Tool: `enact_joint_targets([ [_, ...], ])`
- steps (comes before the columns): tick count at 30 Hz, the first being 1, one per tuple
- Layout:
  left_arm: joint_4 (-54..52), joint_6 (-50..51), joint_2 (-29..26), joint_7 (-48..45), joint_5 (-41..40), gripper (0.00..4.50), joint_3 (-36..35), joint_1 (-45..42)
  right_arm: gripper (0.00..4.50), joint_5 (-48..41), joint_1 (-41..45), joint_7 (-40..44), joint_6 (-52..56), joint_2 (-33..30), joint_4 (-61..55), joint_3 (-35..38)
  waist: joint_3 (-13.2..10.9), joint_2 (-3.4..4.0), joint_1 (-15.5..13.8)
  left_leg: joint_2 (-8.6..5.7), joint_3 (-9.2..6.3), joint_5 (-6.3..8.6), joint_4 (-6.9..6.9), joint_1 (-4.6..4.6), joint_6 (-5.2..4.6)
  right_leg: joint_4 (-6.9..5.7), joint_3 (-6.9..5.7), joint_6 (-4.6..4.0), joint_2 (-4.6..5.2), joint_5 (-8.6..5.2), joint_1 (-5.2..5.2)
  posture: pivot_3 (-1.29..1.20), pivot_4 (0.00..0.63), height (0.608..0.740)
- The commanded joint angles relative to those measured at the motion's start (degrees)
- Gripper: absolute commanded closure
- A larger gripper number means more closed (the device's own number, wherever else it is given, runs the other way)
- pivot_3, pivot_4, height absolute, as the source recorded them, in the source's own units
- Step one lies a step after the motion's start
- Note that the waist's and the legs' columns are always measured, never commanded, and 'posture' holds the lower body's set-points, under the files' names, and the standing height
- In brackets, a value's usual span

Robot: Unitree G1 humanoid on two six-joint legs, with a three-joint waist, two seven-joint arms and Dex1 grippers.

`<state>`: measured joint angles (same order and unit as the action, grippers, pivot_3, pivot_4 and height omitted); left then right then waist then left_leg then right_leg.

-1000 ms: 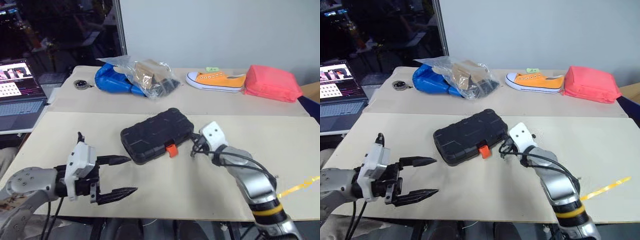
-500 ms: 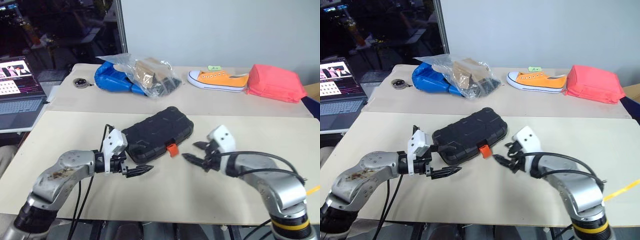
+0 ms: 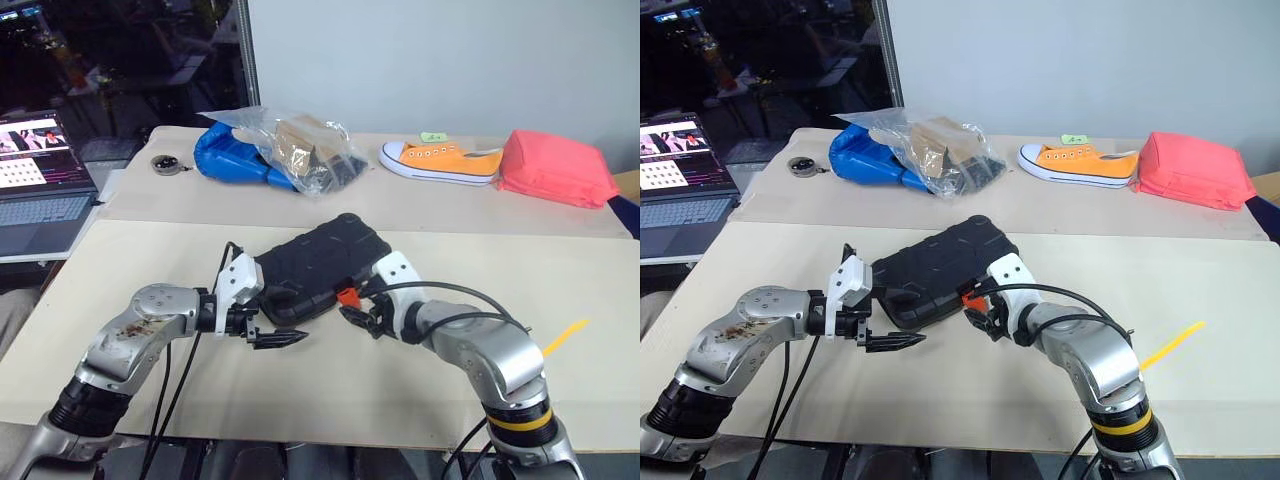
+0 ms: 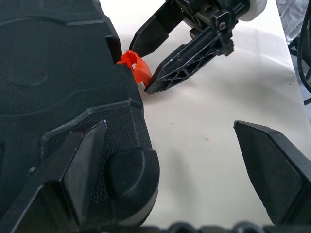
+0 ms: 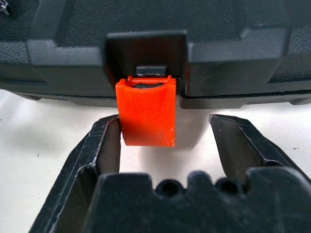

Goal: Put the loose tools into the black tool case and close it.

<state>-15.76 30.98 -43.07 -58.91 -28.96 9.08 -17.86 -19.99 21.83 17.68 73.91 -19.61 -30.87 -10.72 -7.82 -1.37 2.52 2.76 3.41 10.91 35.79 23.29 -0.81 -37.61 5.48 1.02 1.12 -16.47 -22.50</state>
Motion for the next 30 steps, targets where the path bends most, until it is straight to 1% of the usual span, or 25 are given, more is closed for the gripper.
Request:
enact_joint_targets([
  [1,-0.6,0.8,0.2,0.7,1.1,0.00,-0.2,0.6,2.65,0.3,1.3,-1.0,0.0,0.5,-0.8,0.4,0.0,0.00,0.1,0.00,0.00,0.00,0.01,-0.01,0.00,-0.01,0.01,0.00,0.00,0.00,0.00,0.00,0.150,0.740],
  [2,-0.7,0.9,0.2,0.9,1.1,0.00,-0.3,0.7,2.90,0.5,1.4,-0.9,-0.4,0.2,-1.0,-0.1,0.0,0.00,0.0,0.00,0.00,0.00,0.01,-0.01,0.00,-0.02,0.00,0.00,0.00,0.00,0.01,0.00,0.150,0.740],
  [3,-0.9,1.0,0.3,1.0,1.1,0.00,-0.4,0.8,3.30,0.6,1.4,-0.8,-0.6,0.0,-1.2,-0.4,0.0,0.00,0.0,0.00,0.00,0.00,0.02,-0.03,0.00,-0.02,0.00,0.01,0.00,0.00,0.02,0.00,0.150,0.740],
  [7,-1.4,1.4,0.5,1.7,1.0,0.00,-0.4,1.3,3.32,1.0,1.2,-0.4,-4.2,-0.5,-1.8,-1.4,0.0,0.00,0.1,0.01,0.00,0.00,0.02,-0.05,0.00,-0.02,0.00,0.03,0.00,-0.01,0.03,0.00,0.150,0.740],
  [11,-2.0,2.0,0.5,2.6,1.4,0.00,0.1,1.7,3.32,1.4,2.6,-0.8,-7.0,1.1,-2.4,-1.4,0.0,0.00,0.3,0.02,0.00,0.00,0.02,-0.03,0.00,-0.03,0.01,0.05,-0.01,-0.02,0.00,0.00,0.150,0.740],
  [15,-2.4,2.4,0.8,2.9,1.6,0.00,0.4,1.9,3.32,2.9,3.2,-0.9,-9.4,1.2,-0.3,-3.2,0.0,0.00,0.3,0.03,0.00,0.00,0.01,-0.03,0.00,-0.02,0.01,0.06,-0.02,-0.03,-0.01,0.00,0.150,0.740],
  [19,-2.6,2.6,0.8,3.0,1.8,0.00,0.5,2.0,3.32,2.6,3.7,0.6,-9.7,1.2,2.1,-3.6,0.0,0.00,0.5,0.03,0.02,0.00,0.01,-0.04,0.00,-0.03,0.03,0.05,-0.01,-0.02,-0.01,0.00,0.150,0.740],
  [21,-2.5,2.7,1.0,3.1,1.9,0.00,0.6,2.0,2.30,3.3,3.2,1.4,-10.7,-0.2,2.6,-4.5,0.0,0.00,0.6,0.05,0.01,0.00,0.01,-0.07,0.00,-0.04,0.02,0.06,-0.03,-0.02,0.00,0.00,0.150,0.740],
  [22,-2.4,2.7,1.0,3.2,2.0,0.00,0.6,2.0,2.19,3.2,2.9,1.7,-10.6,-0.6,2.0,-4.2,0.0,0.00,0.6,0.05,0.01,0.00,0.01,-0.08,0.00,-0.05,0.02,0.06,-0.03,-0.03,0.01,0.00,0.150,0.740],
  [23,-2.4,2.8,1.1,3.3,2.0,0.00,0.5,2.0,1.78,2.7,2.3,2.3,-9.8,-1.6,0.7,-3.5,0.0,0.00,0.6,0.05,0.01,-0.01,0.01,-0.08,0.00,-0.05,0.02,0.07,-0.03,-0.03,0.01,0.00,0.150,0.740],
  [25,-2.4,2.9,1.3,3.5,2.1,0.00,0.3,2.1,1.78,2.0,1.5,3.2,-8.7,-3.0,-1.3,-2.5,0.0,0.00,0.4,0.04,0.00,-0.01,0.01,-0.07,0.00,-0.04,0.02,0.08,-0.02,-0.04,0.01,0.00,0.150,0.740],
  [27,-2.2,3.0,1.5,3.6,2.1,0.00,0.0,2.1,1.78,0.1,0.7,4.8,-6.8,-4.9,-4.0,0.5,0.0,0.00,0.2,0.03,0.01,0.00,0.02,-0.06,0.00,0.00,0.02,0.08,0.00,-0.04,0.03,0.00,0.150,0.740],
  [29,-2.1,3.0,1.6,3.6,2.2,0.00,-0.1,2.2,2.35,-2.3,-0.2,6.0,-4.2,-5.9,-6.0,3.9,0.0,0.00,0.0,0.01,0.01,0.00,-0.01,-0.03,0.00,0.02,0.01,0.07,0.05,-0.03,0.03,0.00,0.150,0.740],
  [30,-2.0,3.0,1.6,3.5,2.2,0.00,-0.2,2.2,2.51,-3.6,-0.7,6.6,-3.1,-6.0,-6.6,4.9,0.0,0.00,0.0,0.00,0.01,0.00,-0.02,-0.03,0.00,0.04,0.00,0.06,0.05,-0.03,0.04,0.00,0.150,0.740],
])
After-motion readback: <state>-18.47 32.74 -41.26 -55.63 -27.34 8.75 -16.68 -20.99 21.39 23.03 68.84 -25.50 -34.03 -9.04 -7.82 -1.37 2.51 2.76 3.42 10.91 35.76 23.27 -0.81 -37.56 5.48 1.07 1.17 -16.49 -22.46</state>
